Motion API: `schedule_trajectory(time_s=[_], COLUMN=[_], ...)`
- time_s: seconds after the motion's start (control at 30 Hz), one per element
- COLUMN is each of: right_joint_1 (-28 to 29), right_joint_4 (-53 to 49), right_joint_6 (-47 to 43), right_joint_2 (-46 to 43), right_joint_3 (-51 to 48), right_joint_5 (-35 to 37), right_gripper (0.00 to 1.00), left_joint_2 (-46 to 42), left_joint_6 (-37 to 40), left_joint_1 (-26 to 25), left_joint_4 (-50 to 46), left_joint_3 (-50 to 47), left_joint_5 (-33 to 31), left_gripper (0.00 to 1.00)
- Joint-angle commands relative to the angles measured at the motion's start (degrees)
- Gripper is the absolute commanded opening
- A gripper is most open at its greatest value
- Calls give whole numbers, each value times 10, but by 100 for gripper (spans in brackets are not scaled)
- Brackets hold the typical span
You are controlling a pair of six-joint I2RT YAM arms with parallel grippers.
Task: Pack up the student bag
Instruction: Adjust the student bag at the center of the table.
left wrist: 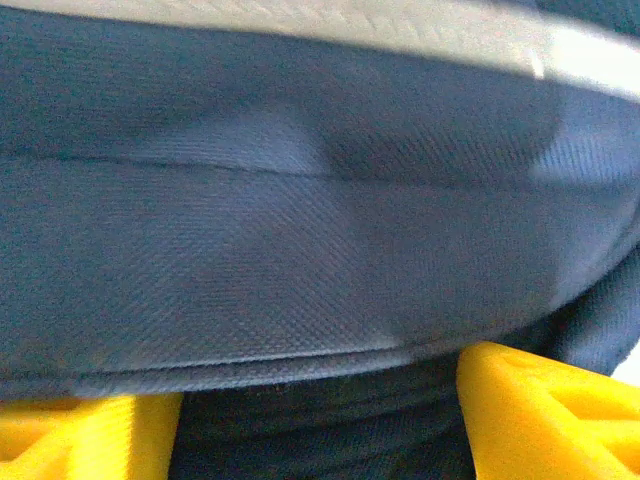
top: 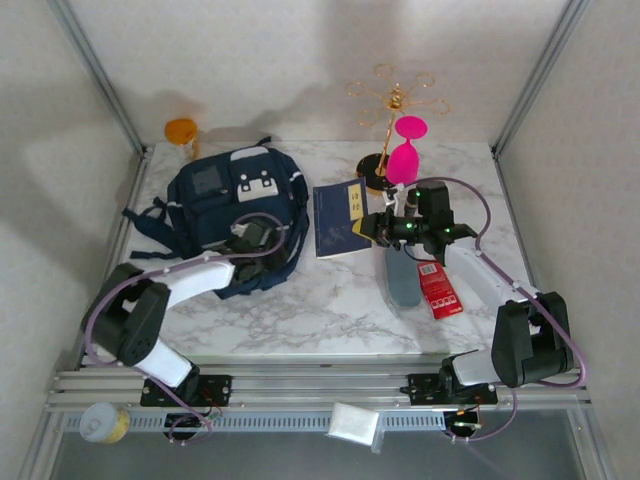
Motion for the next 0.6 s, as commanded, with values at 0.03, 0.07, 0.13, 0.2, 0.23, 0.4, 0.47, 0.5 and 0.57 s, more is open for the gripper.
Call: schedule_trajectory(time_s=[0.03,0.07,0.13,0.2,0.23,0.4,0.47,0.5,0.57], right_joint_1=[-15,-20,-34,-49,-57,-99,-122,-129,-143], right_joint_4=[22,23,19,7,1,-22,-29,-29,-37], right_joint_6=[-11,-11,-13,-18,-22,-36,-31,-28,-29], right_joint_2=[-8,-8,-13,-23,-28,-38,-44,-48,-56], right_joint_3=[-11,-14,-20,-27,-30,-34,-33,-34,-34], right_joint_5=[-10,-11,-14,-13,-14,-24,-21,-19,-2], right_gripper=[0,0,0,0,0,0,0,0,0], left_joint_2=[97,111,113,103,97,107,120,127,145], left_joint_6=[-64,-63,-41,-8,15,137,175,179,184], left_joint_1=[-80,-87,-97,-102,-103,-103,-103,-103,-101], left_joint_4=[58,39,-11,-73,-100,-175,-184,-191,-204], left_joint_3=[85,114,157,187,195,235,252,257,273], left_joint_5=[114,104,59,-1,-23,-35,-14,-32,-77], left_gripper=[70,69,69,69,69,66,66,65,62])
